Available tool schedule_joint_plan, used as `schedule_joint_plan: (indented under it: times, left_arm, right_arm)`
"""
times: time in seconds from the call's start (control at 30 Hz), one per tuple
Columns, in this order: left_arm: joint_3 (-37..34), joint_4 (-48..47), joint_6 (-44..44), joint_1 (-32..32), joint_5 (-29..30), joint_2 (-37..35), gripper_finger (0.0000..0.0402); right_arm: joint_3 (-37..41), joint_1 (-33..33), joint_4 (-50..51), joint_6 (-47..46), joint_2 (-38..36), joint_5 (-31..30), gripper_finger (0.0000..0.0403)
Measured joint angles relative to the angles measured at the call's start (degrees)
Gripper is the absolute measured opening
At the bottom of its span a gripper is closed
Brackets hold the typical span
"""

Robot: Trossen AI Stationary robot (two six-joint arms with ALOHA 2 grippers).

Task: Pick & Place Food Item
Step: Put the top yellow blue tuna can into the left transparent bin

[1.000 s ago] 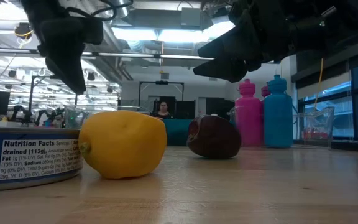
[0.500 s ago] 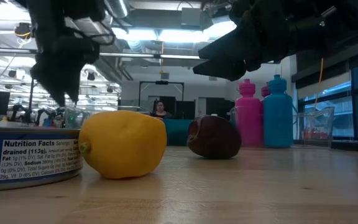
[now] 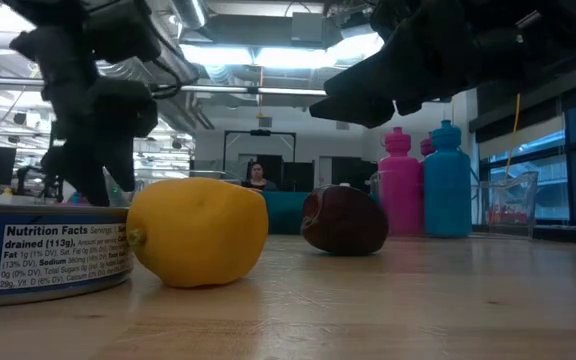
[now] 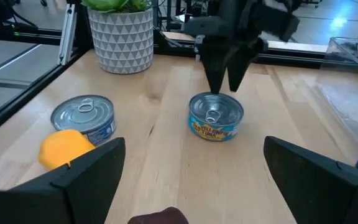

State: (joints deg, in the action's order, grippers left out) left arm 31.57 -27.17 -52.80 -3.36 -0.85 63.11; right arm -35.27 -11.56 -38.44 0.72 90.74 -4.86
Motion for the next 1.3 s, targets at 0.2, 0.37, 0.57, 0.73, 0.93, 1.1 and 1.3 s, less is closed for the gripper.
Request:
schedule_joint_plan:
  times: [0.2, 0.37, 0.57, 0.73, 0.93, 1.1, 1.3]
  left_arm:
    - [-5.53, 7.07, -2.70, 0.00, -0.82, -0.45, 0.0295]
    - [-9.47, 14.60, -3.78, 0.02, -0.88, -1.96, 0.0294]
    - [-11.83, 16.90, -4.43, 0.04, -0.80, -2.80, 0.0294]
    - [-13.20, 19.11, -4.61, 0.04, -0.42, -2.80, 0.0294]
    - [-13.53, 21.14, -4.61, -0.97, -0.02, -2.78, 0.0294]
    - [-13.53, 21.28, -4.61, -1.68, -0.01, -2.75, 0.0294]
    - [-13.53, 22.67, -4.22, -1.68, 0.35, -2.71, 0.0294]
  right_arm:
    - [0.00, 1.20, 0.04, 0.61, 0.00, 3.32, 0.0382]
    - [0.00, 2.36, 0.04, 0.60, 0.00, 4.76, 0.0382]
    - [0.00, 2.99, 0.02, 0.60, 0.00, 4.92, 0.0382]
    - [0.00, 2.98, 0.02, 0.53, 0.00, 4.92, 0.0382]
    - [0.00, 2.98, 0.00, 0.19, 0.00, 4.92, 0.0382]
    - [0.00, 2.98, 0.00, 0.19, 0.00, 4.90, 0.0382]
    - [0.00, 3.02, 0.00, 0.21, 0.00, 4.90, 0.0382]
